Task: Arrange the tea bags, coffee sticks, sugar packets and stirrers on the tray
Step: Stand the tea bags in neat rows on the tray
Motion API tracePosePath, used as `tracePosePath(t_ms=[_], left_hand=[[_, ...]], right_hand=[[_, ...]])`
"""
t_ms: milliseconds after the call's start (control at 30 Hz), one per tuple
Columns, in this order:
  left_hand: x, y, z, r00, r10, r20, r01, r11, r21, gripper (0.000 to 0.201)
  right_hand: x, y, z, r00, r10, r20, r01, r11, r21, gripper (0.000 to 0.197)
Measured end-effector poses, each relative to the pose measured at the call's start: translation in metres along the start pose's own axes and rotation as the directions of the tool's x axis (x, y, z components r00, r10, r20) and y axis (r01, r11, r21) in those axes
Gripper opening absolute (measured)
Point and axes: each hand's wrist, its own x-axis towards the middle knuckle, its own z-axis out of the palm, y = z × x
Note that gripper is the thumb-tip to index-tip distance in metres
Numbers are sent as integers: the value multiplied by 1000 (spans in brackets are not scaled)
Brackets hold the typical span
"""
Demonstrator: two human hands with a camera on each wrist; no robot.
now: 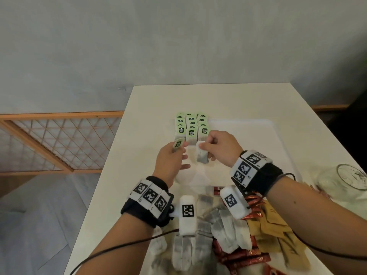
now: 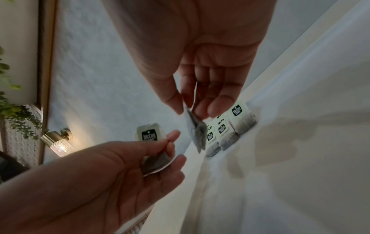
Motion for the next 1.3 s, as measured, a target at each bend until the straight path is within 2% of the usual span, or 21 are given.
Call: tracePosePath(t_ms=[200,300,400,500,600,700,833,900,1067,1167,1300], left_hand=[[-16,-4,16,985,130,113,-155,955,253,19],[-14,-1,19,981,165,98,-187,937,294,18],[-8,0,15,991,128,49,-137,955,262,16],[-1,-1,12,998,39,55,-48,984,171,16],[5,-2,7,995,-16,101,0,989,151,14],[13,-6,-1,990,-49,135,21,978,207,21],[29,-8,-19,995,-78,57,61,966,249,16],[36,-7,-27,995,-97,34,85,964,254,8],[46,-9,-38,997,-75,1,72,958,277,15],[48,-12,-43,995,-104,-10,103,961,258,16],[48,-10,-46,989,-147,-9,146,969,200,17]], right_hand=[[-6,-3,7,999,27,-34,-27,1000,4,21],[-8,-10,9,999,43,-23,-40,994,106,39],[-7,-11,6,997,68,-36,-61,984,168,42],[-4,-2,1,997,23,-77,-21,999,24,22],[1,8,2,999,-26,21,27,998,-50,12],[11,14,10,997,-9,81,15,996,-82,4],[31,17,27,986,72,149,-44,983,-181,9],[43,17,35,991,80,106,-54,973,-225,10],[69,12,53,999,36,0,-35,974,-225,10],[83,8,59,998,13,-57,-25,978,-209,15],[93,5,59,999,11,-42,-21,970,-244,13]])
